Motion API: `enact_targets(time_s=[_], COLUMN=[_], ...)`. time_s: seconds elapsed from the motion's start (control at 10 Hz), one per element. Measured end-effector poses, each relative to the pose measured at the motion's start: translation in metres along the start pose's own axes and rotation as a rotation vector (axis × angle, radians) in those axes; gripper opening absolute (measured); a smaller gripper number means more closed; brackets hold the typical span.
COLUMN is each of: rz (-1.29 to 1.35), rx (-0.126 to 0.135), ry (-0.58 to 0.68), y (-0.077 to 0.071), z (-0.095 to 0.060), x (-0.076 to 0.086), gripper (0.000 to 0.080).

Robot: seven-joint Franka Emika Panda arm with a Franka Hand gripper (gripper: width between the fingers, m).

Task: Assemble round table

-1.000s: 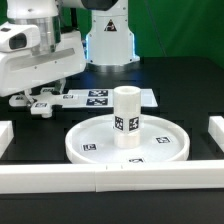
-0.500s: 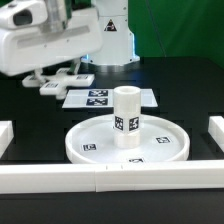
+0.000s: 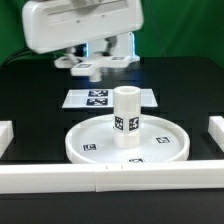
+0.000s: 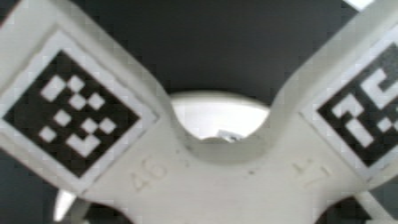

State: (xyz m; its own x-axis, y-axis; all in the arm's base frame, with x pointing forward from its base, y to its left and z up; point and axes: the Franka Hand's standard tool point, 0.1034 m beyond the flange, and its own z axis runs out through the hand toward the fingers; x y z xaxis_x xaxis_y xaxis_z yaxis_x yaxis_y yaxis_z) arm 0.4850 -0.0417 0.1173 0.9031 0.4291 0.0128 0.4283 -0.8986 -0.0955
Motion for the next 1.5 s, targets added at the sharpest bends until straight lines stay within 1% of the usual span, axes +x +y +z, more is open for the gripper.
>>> enact_targets(time_s=[0.1,0.2,0.3,0.8,0.9,1.1,1.2,1.5], rz=[0.026,0.043,0.050,0.049,-0.007,-0.023,-0.020,-0.021], rx=[-0.002,-0.007,-0.011,-0.009,-0.020,-0.031,-0.028,-0.026], ry=[0.008,0.019,0.021,0.018,0.034,0.051,0.046,0.040], y=[-0.008,-0.013,-0.015,-0.013,-0.010,-0.003,-0.004,-0.004], z=[-0.002,-0.003,-0.001,0.001,-0.004,-0.013,-0.010,-0.008], x=[0.016,0.031,0.035,0.033,0.040,0.060,0.056,0.055], gripper=[0.0449,0.0449,0.0449,0.0449,0.0449,0.0449,0.0449,0.0449])
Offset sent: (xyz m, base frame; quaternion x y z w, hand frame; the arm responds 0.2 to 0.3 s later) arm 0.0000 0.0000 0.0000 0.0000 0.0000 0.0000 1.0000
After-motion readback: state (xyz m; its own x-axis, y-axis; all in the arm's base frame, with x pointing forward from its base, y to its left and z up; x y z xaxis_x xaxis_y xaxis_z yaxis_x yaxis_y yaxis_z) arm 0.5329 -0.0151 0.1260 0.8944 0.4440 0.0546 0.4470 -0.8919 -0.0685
